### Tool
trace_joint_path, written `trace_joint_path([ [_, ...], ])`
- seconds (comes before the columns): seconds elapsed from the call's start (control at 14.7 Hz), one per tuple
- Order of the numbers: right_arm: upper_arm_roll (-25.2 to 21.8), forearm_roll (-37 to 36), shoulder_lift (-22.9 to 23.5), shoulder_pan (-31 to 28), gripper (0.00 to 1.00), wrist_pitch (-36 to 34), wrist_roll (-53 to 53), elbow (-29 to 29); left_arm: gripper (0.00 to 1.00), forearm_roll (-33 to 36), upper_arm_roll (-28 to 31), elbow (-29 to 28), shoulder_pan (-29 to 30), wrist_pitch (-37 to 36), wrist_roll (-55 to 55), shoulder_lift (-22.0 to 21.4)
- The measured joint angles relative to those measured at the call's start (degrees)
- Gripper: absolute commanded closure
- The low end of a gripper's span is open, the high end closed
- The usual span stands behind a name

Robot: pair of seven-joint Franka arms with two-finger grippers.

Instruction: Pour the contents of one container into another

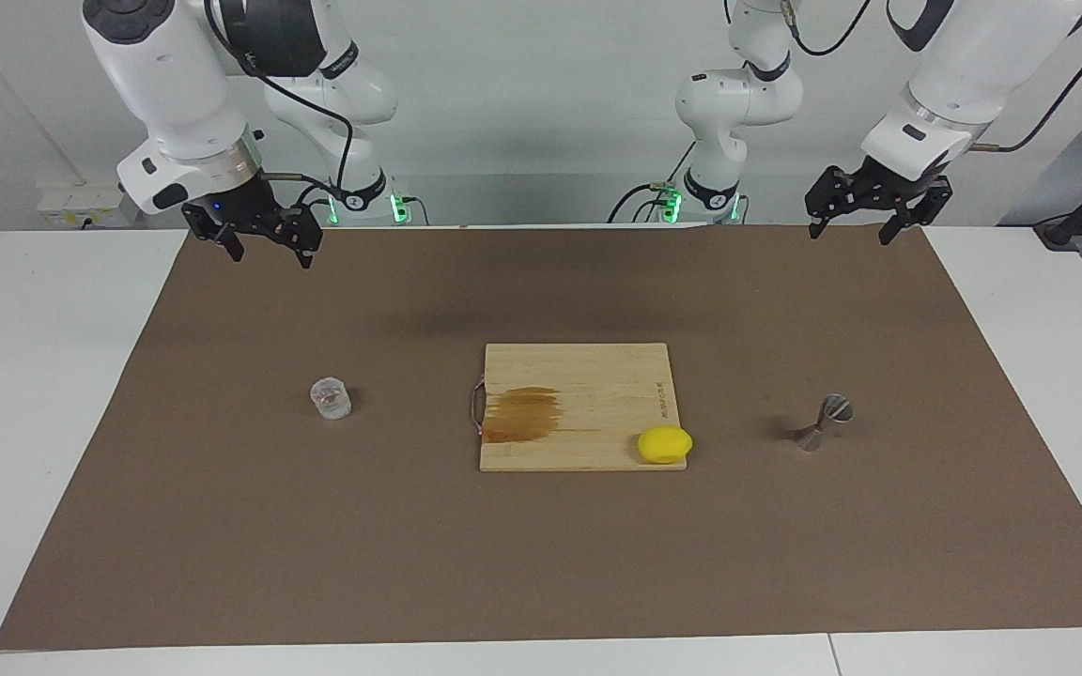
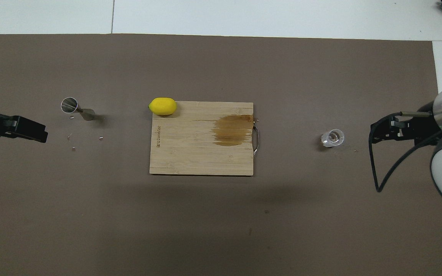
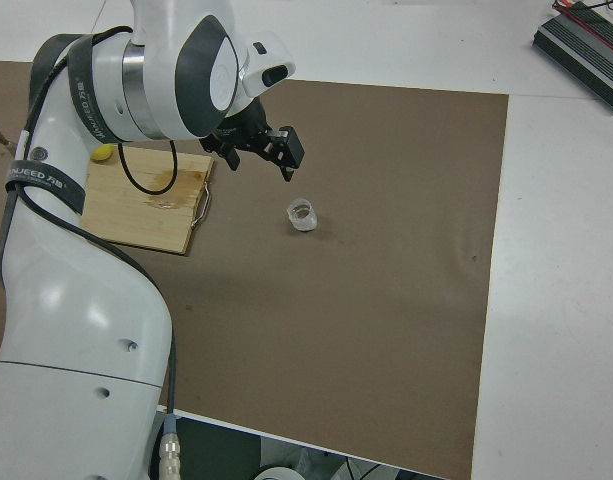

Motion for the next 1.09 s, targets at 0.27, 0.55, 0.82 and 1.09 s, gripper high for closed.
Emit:
trace_joint_path([
  [0.27,0.0,0.0,-0.2,0.0,0.02,0.2,0.0,-0.5,0.0,0.0,0.0,0.0,0.0,0.0,0.0,0.0],
  [0.55,0.0,0.0,-0.2,0.0,0.02,0.2,0.0,-0.7,0.0,0.0,0.0,-0.2,0.0,0.2,0.0,0.0],
  [0.82,0.0,0.0,-0.2,0.0,0.0,0.2,0.0,-0.8,0.0,0.0,0.7,-0.3,0.1,2.2,0.0,0.5],
  [1.09,0.0,0.0,-0.2,0.0,0.0,0.2,0.0,-0.8,0.0,-0.3,1.3,-0.2,1.9,1.5,-0.1,4.1],
])
